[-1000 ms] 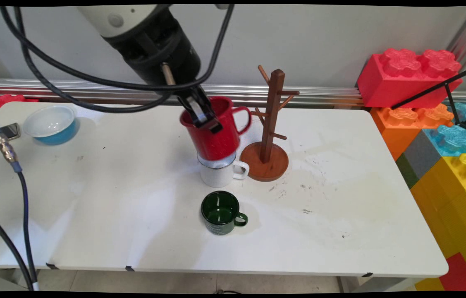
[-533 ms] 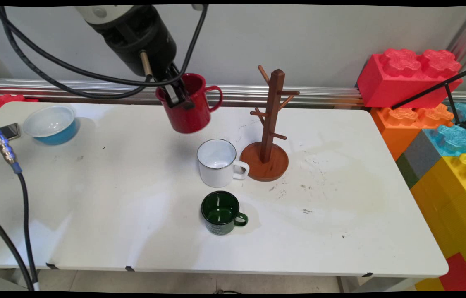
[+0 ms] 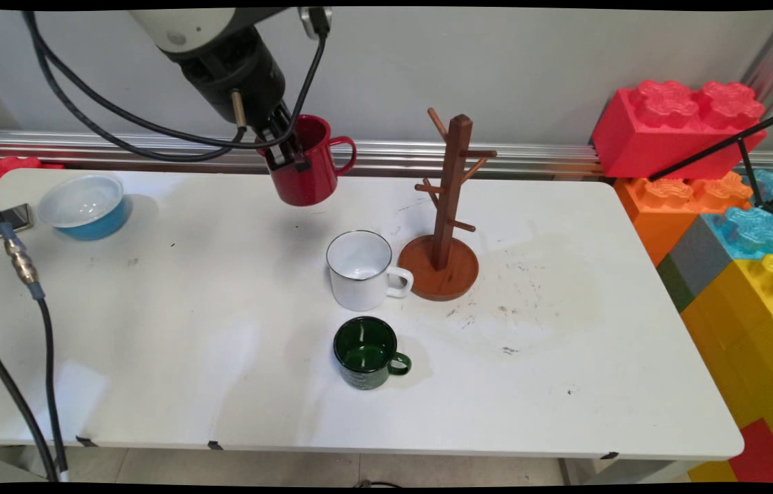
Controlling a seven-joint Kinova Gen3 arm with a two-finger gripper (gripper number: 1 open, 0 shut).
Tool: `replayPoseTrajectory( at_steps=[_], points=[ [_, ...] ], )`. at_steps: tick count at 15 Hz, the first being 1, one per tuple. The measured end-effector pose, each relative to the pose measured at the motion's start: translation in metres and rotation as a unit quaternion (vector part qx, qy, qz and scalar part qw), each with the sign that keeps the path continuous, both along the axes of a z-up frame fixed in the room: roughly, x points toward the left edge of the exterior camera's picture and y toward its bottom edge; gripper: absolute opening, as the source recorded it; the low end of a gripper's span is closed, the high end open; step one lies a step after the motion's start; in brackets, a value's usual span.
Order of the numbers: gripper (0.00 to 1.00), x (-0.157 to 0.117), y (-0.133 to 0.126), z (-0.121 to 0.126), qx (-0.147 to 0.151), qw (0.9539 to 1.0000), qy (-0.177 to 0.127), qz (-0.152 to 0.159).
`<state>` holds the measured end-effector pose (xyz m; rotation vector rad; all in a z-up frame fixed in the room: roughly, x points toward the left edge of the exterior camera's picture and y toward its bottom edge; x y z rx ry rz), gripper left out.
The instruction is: Place the picked object on the table
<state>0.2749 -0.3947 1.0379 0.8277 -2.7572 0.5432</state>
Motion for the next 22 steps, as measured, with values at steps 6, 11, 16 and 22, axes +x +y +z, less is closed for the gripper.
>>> replayPoseTrajectory(
  at_steps=[6,11,16,22],
  points=[
    [0.00,0.029,-0.032,-0.033,0.001,0.9998,-0.019,-0.011],
    [0.00,0.051,-0.046,-0.064,0.010,0.9995,-0.028,-0.010],
    [0.00,0.066,-0.052,-0.097,0.023,0.9992,-0.027,-0.017],
    [0.00,0.081,-0.057,-0.140,0.033,0.9986,-0.031,-0.029]
  ],
)
